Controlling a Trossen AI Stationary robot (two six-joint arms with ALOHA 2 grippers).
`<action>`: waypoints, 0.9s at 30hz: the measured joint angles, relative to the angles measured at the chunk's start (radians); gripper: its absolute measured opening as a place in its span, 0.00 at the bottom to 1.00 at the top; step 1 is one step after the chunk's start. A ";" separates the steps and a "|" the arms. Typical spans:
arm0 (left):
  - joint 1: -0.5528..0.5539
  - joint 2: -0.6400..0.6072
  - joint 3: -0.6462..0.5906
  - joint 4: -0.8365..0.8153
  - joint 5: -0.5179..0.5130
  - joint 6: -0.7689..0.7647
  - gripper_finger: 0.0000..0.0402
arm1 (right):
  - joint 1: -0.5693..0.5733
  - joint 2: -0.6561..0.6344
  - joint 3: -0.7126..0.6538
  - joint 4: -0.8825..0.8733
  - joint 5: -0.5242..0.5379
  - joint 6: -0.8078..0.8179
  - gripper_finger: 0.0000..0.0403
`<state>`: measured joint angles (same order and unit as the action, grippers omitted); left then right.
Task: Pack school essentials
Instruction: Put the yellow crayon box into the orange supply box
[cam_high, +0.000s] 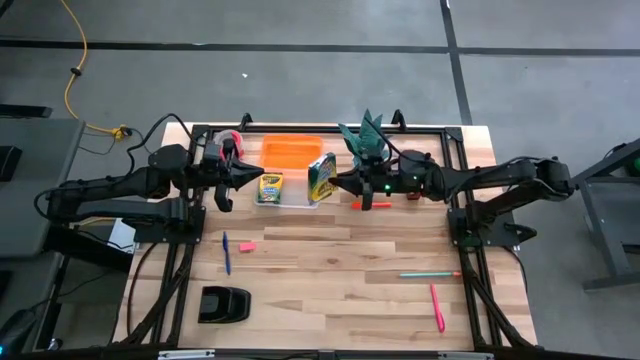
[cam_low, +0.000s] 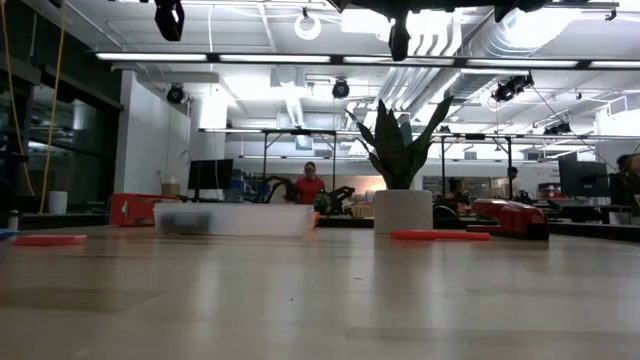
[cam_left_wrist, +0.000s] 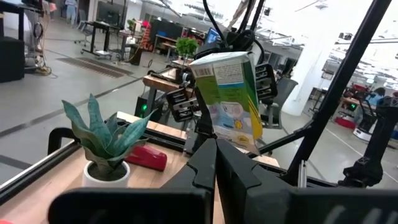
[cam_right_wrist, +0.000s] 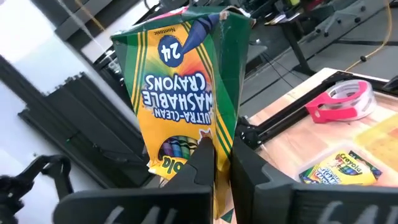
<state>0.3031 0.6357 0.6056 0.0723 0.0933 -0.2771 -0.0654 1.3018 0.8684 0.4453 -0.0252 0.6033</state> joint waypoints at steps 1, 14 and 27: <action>0.000 0.000 0.000 0.000 0.000 0.000 0.00 | 0.000 0.000 0.000 0.000 0.016 0.003 0.00; 0.000 -0.016 0.001 0.086 0.038 0.000 0.00 | -0.046 0.365 0.263 -0.373 0.122 0.333 0.00; 0.000 -0.019 0.001 0.085 0.032 0.000 0.00 | -0.062 0.618 0.316 -0.376 0.224 0.751 0.00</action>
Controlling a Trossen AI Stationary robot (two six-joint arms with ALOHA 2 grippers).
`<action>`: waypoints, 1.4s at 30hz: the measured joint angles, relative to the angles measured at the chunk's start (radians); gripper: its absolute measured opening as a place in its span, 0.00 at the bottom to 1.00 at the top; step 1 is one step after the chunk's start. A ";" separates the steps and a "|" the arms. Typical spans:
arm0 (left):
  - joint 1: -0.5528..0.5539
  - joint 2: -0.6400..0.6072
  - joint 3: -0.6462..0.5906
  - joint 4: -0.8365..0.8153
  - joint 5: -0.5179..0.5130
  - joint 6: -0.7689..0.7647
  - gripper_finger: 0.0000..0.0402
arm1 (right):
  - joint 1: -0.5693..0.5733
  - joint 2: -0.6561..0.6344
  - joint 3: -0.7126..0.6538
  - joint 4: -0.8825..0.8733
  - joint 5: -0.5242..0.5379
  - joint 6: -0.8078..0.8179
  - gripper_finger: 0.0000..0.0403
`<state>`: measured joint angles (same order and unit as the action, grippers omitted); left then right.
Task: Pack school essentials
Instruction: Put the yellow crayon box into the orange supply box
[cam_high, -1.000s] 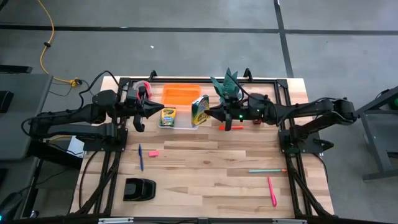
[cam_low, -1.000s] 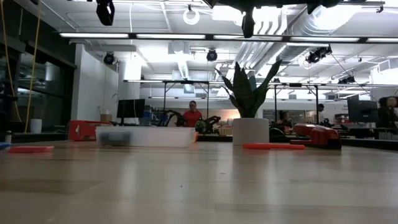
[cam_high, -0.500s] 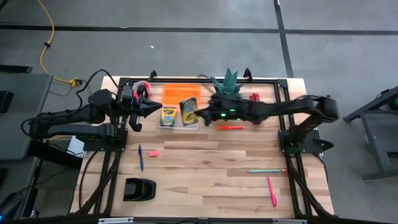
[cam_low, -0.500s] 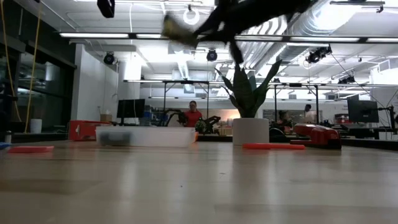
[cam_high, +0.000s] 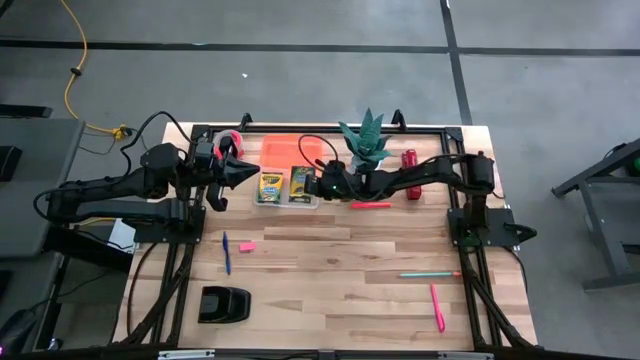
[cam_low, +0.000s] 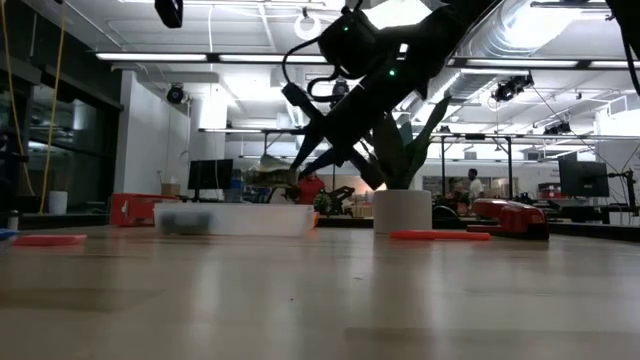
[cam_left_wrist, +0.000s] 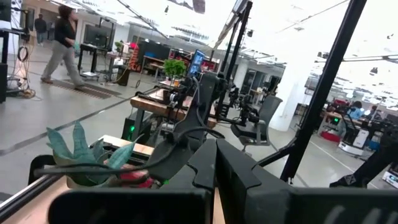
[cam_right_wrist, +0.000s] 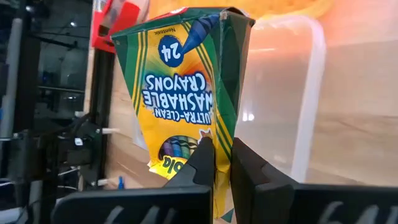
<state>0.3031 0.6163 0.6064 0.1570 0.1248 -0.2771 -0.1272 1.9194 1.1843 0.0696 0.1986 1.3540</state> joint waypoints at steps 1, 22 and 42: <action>0.000 0.000 0.000 0.000 -0.002 0.000 0.00 | 0.000 0.001 0.000 -0.004 0.000 0.000 0.00; 0.000 0.001 0.000 0.006 -0.064 0.000 0.00 | -0.023 0.057 -0.003 -0.004 -0.098 0.102 0.01; 0.000 0.000 0.000 0.028 -0.066 0.000 0.00 | -0.043 0.065 -0.003 -0.016 -0.149 0.062 0.24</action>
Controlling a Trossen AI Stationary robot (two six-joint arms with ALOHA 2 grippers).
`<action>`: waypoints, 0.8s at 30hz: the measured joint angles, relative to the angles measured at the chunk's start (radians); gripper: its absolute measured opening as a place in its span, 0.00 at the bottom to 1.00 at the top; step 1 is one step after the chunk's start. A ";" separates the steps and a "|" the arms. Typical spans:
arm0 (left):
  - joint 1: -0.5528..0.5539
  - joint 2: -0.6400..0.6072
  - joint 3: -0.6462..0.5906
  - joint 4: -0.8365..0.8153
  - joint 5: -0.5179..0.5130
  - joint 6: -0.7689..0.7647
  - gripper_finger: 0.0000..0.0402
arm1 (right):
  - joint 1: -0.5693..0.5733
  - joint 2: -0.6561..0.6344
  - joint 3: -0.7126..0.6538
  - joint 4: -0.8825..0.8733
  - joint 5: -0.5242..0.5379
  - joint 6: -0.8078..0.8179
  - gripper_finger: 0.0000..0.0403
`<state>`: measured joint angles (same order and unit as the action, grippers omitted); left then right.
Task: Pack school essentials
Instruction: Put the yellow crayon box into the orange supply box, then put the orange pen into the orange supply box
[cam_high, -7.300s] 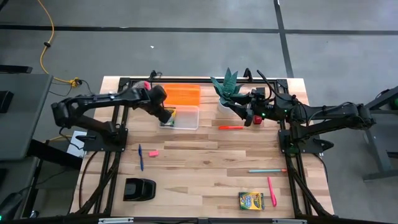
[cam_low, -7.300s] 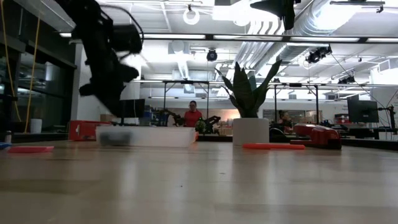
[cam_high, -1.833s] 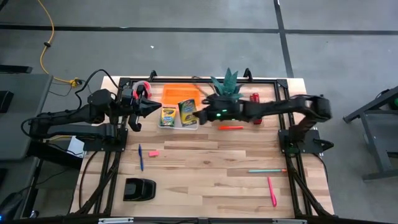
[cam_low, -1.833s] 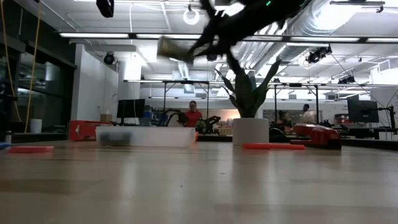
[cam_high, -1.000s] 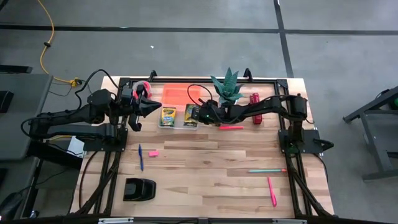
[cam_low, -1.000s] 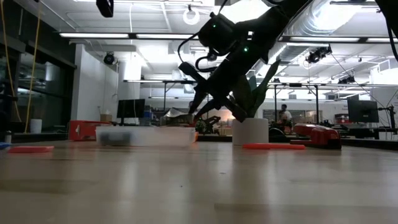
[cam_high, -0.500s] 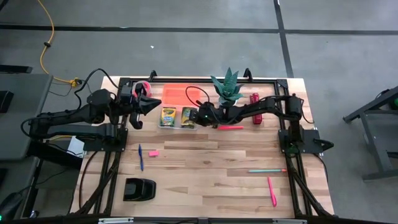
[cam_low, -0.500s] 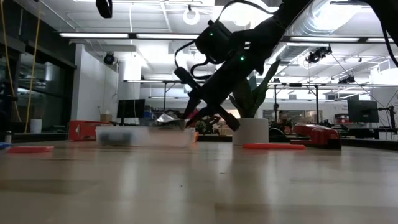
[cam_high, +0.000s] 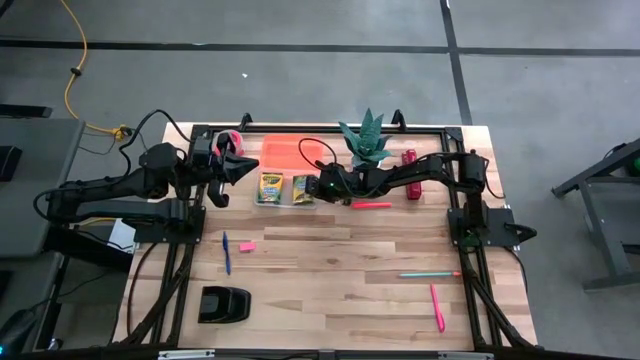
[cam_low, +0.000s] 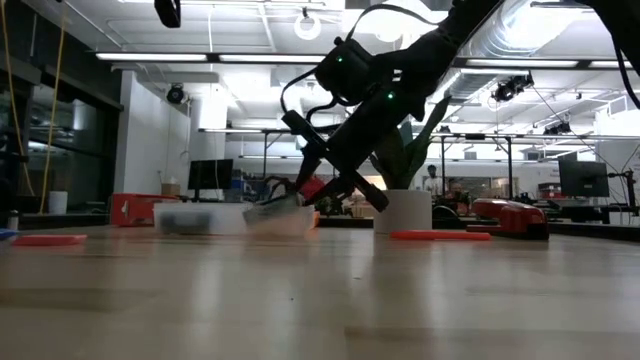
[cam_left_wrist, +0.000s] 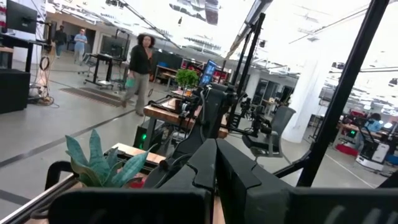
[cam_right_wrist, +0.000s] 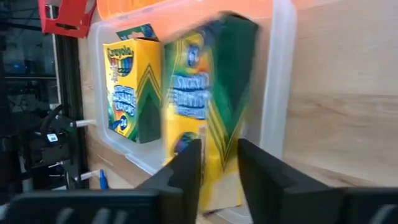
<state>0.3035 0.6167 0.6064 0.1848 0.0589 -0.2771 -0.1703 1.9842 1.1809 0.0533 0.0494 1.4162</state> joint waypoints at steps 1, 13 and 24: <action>0.000 0.000 0.000 0.000 0.000 0.000 0.00 | 0.000 0.000 0.000 0.003 0.000 0.000 0.27; 0.000 0.000 0.000 0.000 0.000 -0.001 0.00 | -0.015 -0.102 0.000 -0.074 -0.001 -0.246 0.50; 0.000 0.000 0.000 0.000 0.001 -0.008 0.00 | 0.023 -0.457 -0.001 -0.379 -0.077 -0.876 0.50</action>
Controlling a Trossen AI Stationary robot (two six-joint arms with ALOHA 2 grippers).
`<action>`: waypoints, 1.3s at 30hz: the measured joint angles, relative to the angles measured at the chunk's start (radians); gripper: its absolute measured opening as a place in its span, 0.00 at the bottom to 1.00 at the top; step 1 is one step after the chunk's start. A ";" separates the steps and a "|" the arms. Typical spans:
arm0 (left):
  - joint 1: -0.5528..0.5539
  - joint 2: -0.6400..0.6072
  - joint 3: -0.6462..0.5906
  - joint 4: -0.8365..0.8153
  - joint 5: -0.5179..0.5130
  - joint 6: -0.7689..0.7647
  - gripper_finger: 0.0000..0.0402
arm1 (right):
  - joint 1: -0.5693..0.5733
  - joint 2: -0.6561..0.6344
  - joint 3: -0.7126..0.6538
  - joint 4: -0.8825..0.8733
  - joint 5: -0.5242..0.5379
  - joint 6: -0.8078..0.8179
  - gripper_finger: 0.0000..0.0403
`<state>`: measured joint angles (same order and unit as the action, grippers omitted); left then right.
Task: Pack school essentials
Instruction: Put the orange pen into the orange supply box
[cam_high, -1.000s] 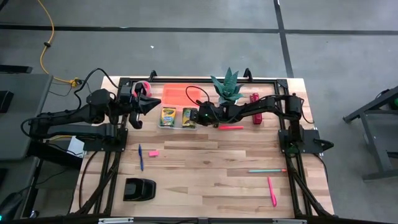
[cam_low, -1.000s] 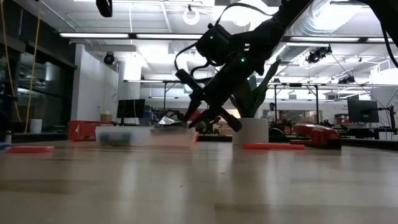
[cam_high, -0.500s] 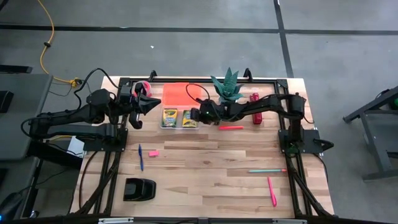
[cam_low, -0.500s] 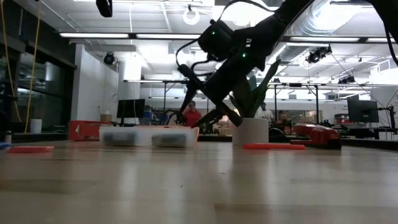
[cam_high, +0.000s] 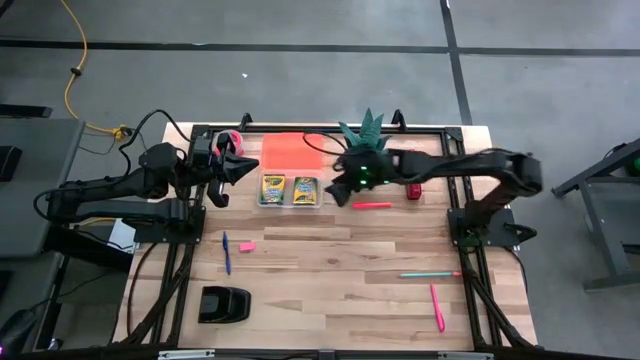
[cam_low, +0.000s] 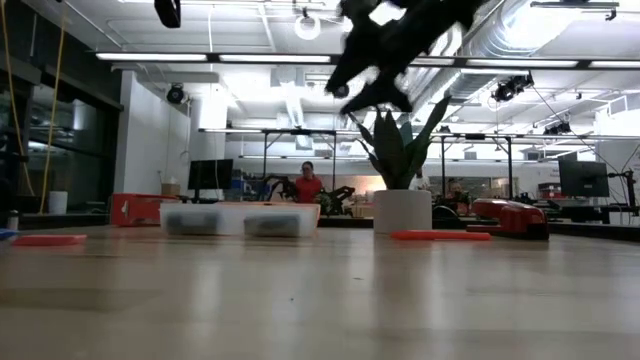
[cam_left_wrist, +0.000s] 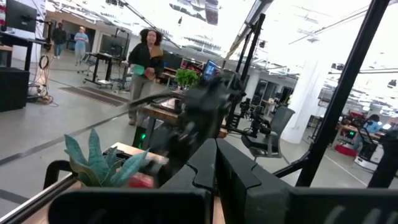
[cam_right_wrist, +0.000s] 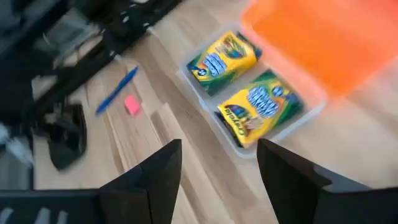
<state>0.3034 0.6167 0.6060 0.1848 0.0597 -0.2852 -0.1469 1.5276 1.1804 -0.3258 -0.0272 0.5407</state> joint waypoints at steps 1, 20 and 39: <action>0.000 0.000 0.000 0.000 0.000 0.000 0.00 | 0.011 -0.040 -0.004 -0.022 0.021 -0.051 0.50; 0.000 0.000 0.000 0.000 0.000 0.000 0.00 | 0.084 -0.593 -0.577 0.810 0.024 -0.412 0.50; 0.000 0.000 0.000 0.000 -0.001 0.006 0.00 | 0.085 -0.596 -0.568 0.743 0.023 -0.384 0.50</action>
<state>0.3035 0.6167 0.6060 0.1848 0.0589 -0.2790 -0.0624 0.9314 0.6121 0.4173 -0.0040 0.1570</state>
